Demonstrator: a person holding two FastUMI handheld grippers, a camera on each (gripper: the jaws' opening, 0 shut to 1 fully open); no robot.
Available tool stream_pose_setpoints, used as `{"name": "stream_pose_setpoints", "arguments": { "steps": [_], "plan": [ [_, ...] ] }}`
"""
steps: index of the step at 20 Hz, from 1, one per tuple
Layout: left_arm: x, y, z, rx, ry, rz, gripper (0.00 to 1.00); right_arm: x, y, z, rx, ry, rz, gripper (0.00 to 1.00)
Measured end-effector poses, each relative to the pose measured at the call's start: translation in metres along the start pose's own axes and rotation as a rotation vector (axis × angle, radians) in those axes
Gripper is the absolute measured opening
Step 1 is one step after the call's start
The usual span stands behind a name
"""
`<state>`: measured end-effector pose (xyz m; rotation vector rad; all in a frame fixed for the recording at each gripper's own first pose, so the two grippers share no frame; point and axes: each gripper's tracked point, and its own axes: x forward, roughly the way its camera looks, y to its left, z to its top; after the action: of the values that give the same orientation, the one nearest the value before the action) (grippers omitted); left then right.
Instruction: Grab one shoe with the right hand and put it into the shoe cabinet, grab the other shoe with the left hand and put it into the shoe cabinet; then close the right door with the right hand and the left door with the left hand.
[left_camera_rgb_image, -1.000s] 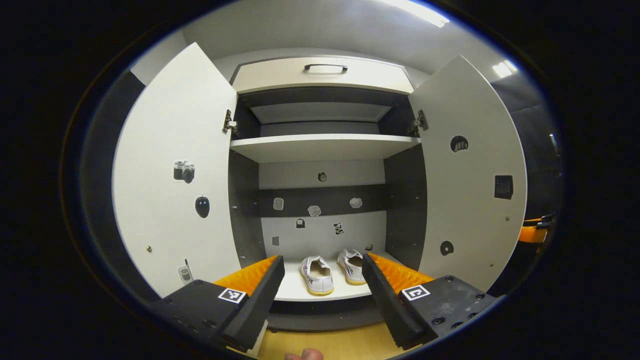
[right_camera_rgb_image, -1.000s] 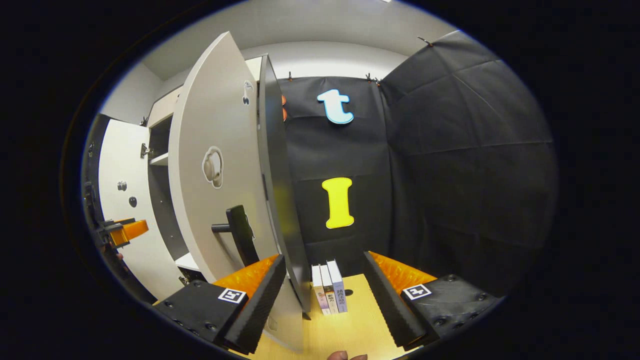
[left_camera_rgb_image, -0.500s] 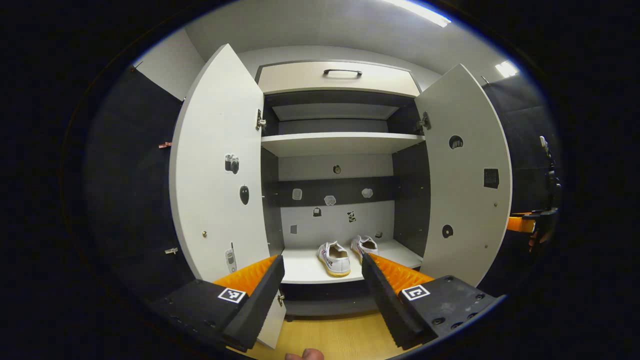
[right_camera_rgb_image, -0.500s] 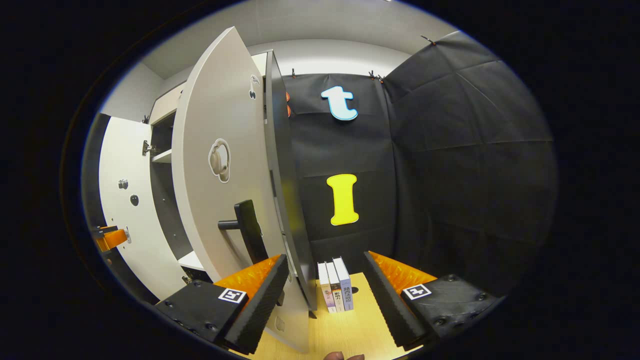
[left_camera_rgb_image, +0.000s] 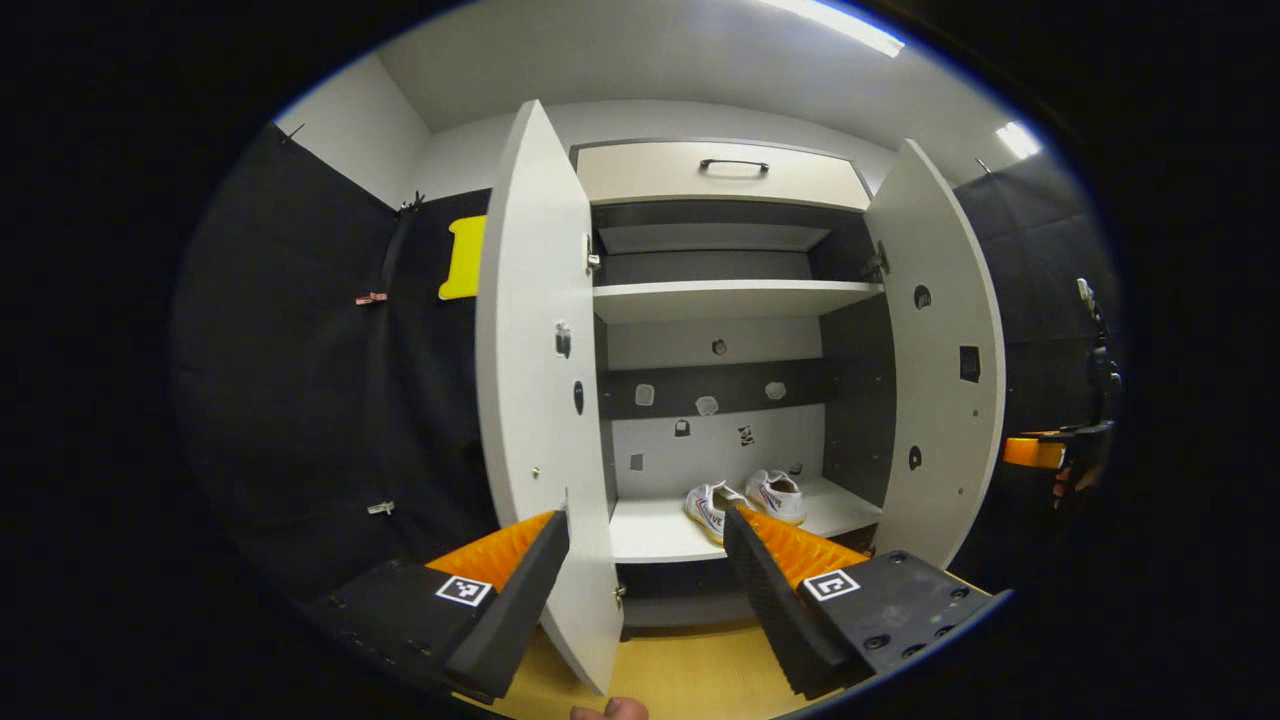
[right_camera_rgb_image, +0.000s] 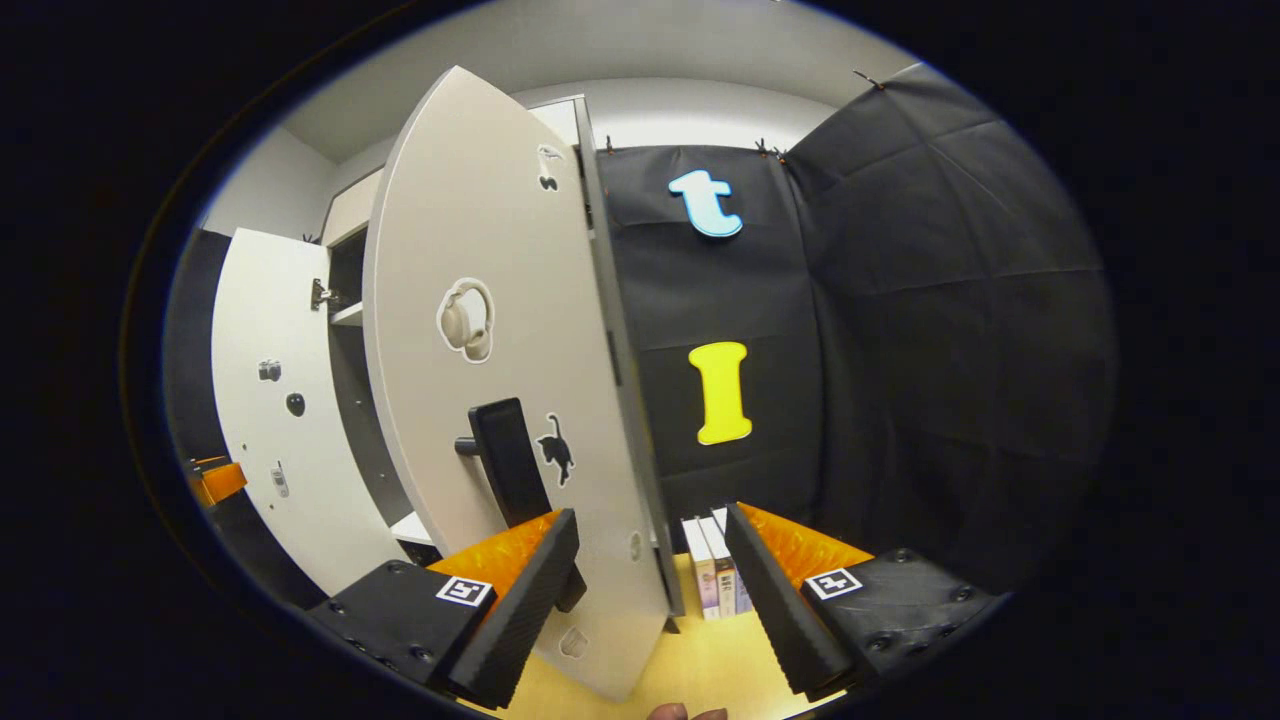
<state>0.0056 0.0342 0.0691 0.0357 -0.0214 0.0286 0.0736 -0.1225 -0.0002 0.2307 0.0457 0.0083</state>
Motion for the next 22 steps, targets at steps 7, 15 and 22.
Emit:
{"name": "stream_pose_setpoints", "arguments": {
  "steps": [7, 15, 22],
  "plan": [
    [-0.017, 0.084, -0.014, -0.012, 0.011, 0.086, 0.97, -0.002, 0.090, -0.020, -0.028, 0.027, 0.117, 0.98],
    [0.021, 0.170, -0.053, -0.018, 0.069, 0.189, 0.97, -0.047, 0.116, -0.027, -0.031, 0.008, 0.112, 0.98],
    [0.068, 0.177, -0.061, -0.023, 0.081, 0.179, 0.93, -0.060, 0.110, -0.030, -0.021, 0.028, 0.084, 0.98]
  ]
}}
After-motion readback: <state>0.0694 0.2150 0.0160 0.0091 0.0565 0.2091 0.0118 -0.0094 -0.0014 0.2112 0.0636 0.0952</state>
